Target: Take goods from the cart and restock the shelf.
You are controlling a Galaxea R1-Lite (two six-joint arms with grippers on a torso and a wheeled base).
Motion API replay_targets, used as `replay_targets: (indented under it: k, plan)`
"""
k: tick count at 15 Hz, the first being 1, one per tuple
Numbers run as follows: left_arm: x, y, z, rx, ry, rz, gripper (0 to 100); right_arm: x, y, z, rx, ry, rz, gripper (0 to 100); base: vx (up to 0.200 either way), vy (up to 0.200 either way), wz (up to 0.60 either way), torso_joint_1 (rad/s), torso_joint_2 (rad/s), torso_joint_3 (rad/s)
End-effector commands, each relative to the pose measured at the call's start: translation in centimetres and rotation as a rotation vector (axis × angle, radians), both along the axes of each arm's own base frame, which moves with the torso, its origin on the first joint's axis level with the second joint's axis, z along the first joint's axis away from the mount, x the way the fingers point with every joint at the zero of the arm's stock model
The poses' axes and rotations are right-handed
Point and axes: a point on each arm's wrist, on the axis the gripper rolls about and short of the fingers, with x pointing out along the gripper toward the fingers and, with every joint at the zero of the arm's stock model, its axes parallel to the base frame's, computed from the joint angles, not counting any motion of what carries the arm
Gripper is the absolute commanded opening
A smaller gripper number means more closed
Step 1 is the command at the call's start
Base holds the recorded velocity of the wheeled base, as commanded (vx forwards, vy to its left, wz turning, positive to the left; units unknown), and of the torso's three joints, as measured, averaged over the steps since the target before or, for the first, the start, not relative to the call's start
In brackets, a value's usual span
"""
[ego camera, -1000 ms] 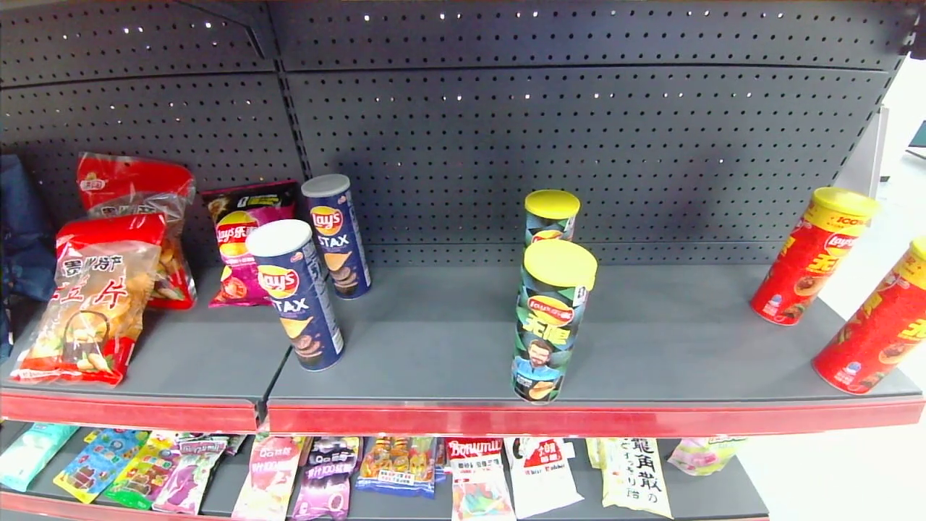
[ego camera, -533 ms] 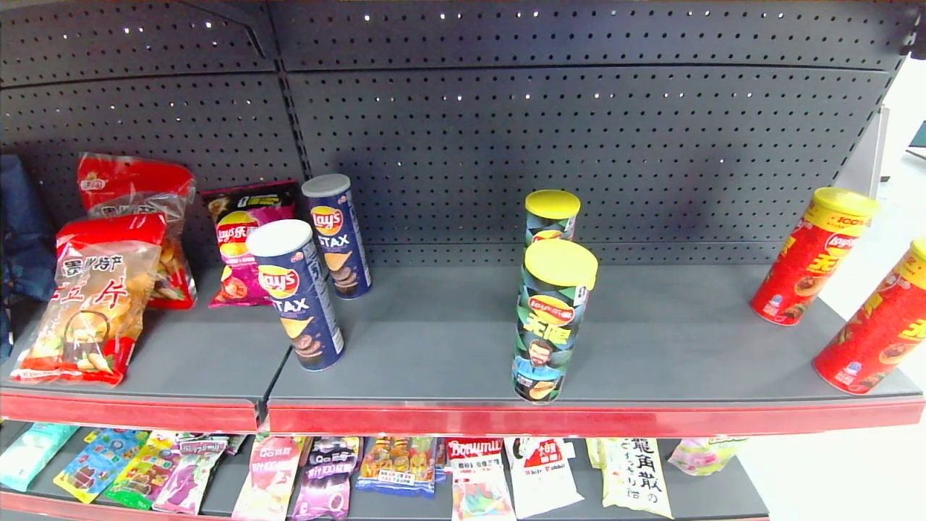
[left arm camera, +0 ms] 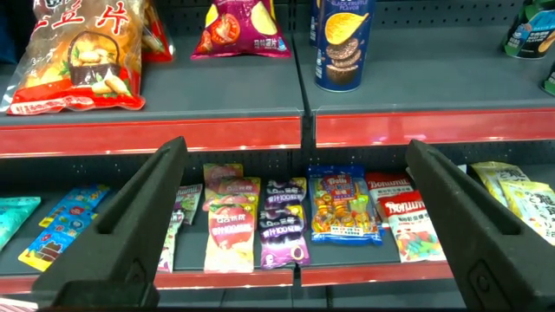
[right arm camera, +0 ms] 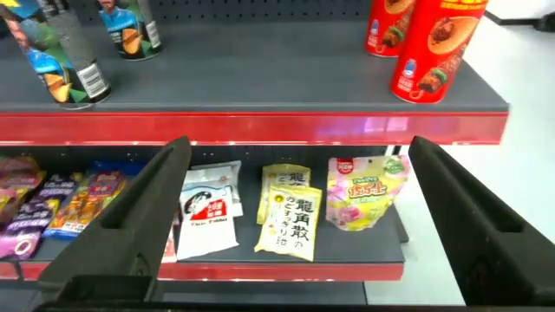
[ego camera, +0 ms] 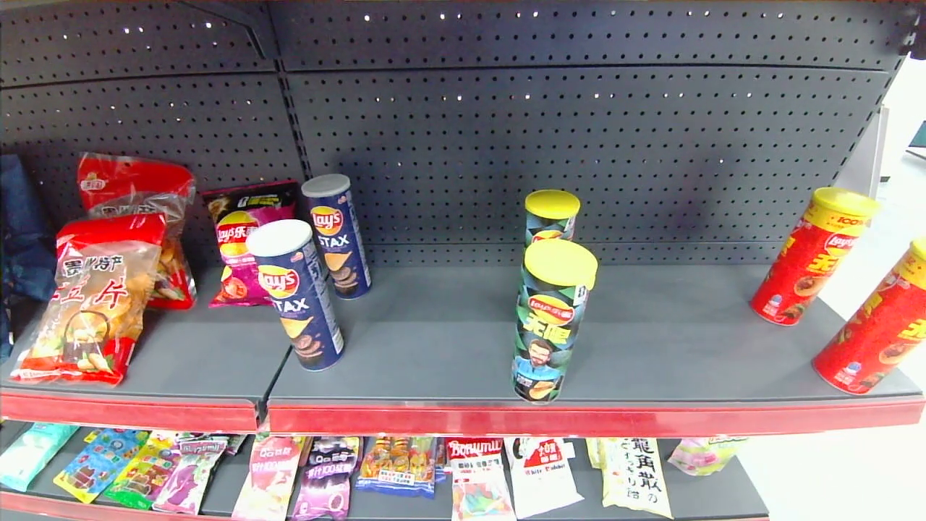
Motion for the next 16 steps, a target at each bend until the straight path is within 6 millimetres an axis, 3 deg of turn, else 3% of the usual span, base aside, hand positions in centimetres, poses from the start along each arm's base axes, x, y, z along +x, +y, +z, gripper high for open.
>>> replay_targets:
  k: [1,7,11,16]
  plan:
    - [0.0,0.0,-0.01,0.0,0.0,0.001,100,0.0,0.1,-0.02,-0.004,0.001,0.046,100,0.0,0.0,0.0,0.0,0.0,0.0]
    - [0.0,0.0,0.01,0.0,-0.001,0.001,100,-0.01,0.15,0.05,-0.081,-0.008,0.074,100,0.0,0.0,0.0,0.0,0.0,0.0]
    - [-0.01,0.0,0.05,0.0,-0.003,0.002,100,0.0,0.09,-0.01,0.033,0.0,0.041,100,0.0,0.0,0.0,0.0,0.0,0.0]
    - [-0.01,0.0,0.04,-0.002,-0.001,0.002,100,0.0,0.09,-0.02,-0.001,0.001,0.042,100,0.0,0.0,0.0,0.0,0.0,0.0]
